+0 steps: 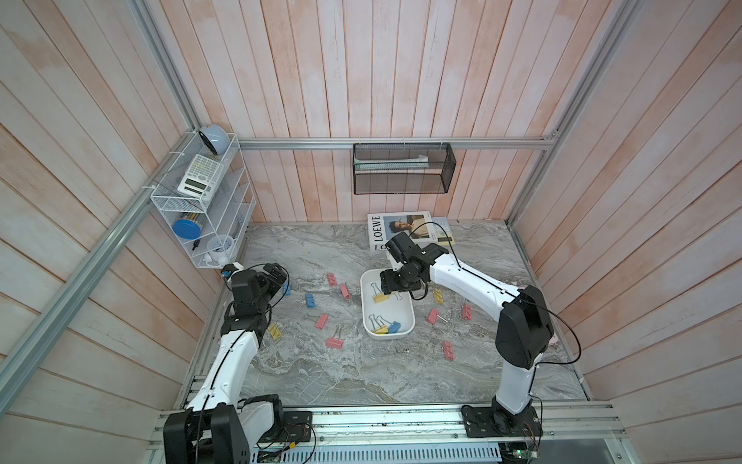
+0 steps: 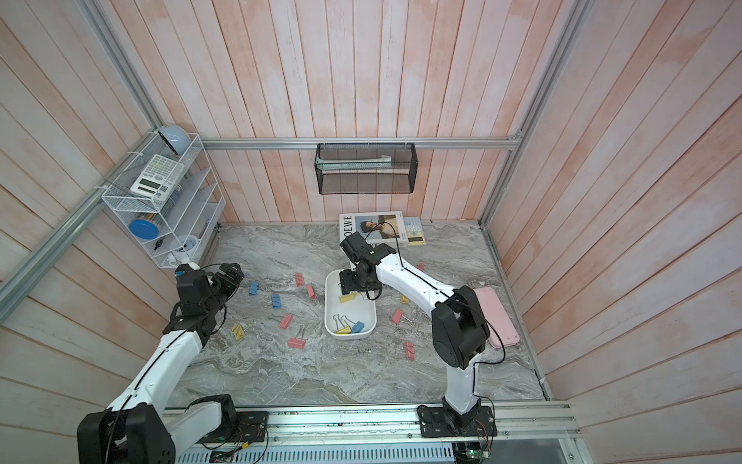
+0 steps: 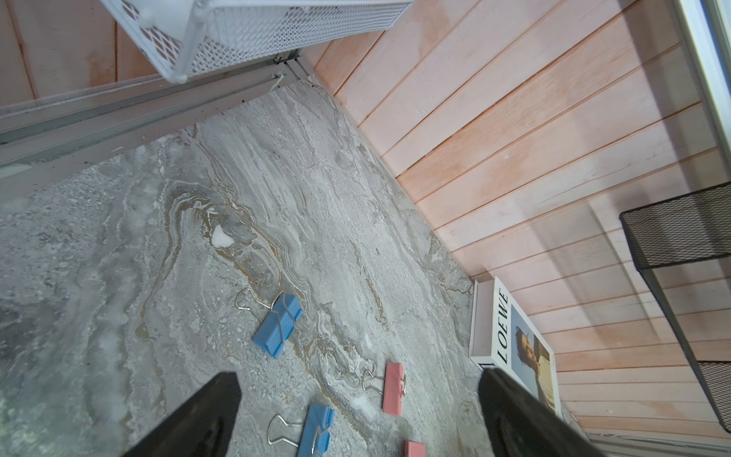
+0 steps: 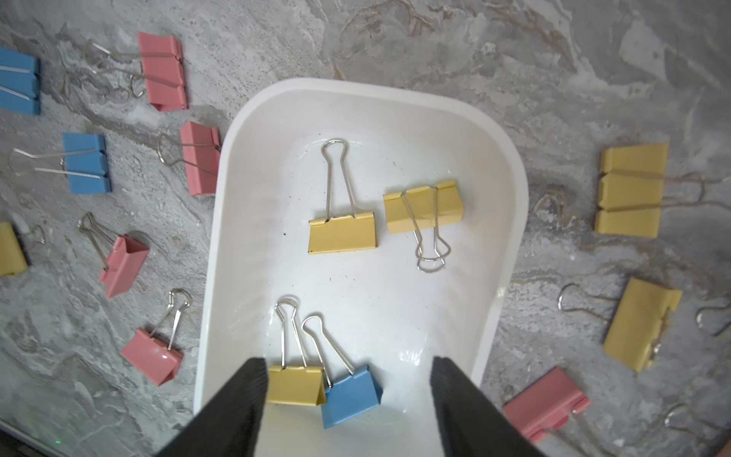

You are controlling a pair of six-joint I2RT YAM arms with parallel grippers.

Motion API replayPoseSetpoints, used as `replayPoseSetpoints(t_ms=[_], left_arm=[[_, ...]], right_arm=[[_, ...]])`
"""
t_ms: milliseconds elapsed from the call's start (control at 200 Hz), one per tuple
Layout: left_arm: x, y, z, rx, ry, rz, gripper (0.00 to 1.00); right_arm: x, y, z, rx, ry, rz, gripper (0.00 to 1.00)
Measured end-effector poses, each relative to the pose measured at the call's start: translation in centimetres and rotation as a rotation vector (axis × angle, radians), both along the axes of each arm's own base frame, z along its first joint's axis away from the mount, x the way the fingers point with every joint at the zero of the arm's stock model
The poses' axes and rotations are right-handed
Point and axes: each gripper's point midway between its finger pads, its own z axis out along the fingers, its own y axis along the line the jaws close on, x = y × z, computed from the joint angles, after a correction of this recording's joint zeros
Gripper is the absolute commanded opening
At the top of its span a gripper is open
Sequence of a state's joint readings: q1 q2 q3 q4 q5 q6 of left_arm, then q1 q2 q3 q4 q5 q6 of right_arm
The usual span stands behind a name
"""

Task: Take out the binder clips from the storage box
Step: Pick up the binder clip from the storage box.

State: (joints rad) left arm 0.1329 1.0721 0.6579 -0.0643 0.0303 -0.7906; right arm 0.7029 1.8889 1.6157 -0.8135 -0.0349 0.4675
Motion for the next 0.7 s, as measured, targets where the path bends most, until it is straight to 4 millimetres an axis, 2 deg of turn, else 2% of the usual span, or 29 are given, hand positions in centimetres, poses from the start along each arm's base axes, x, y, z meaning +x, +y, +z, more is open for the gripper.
replayPoseSetpoints(t_ms=[385,590,700], left_arm=[[-1.8,-1.5,0.7,-0.087,0.057,-0.041,1.00],[-2.8,-2.5,2.3,-0.115,0.018,-0.076,1.00],[-3.3,-3.0,2.4,-0.115,0.023,-0.095,1.00]], right_arm=[[0.5,0.5,-1.8,0.066,0.093,-0.251,0.39],[1.2,0.7,-3.1,0.140,0.127,-0.401,0.38],[1.5,0.6,-3.9,0.162,0.142,-0.476,0.37]])
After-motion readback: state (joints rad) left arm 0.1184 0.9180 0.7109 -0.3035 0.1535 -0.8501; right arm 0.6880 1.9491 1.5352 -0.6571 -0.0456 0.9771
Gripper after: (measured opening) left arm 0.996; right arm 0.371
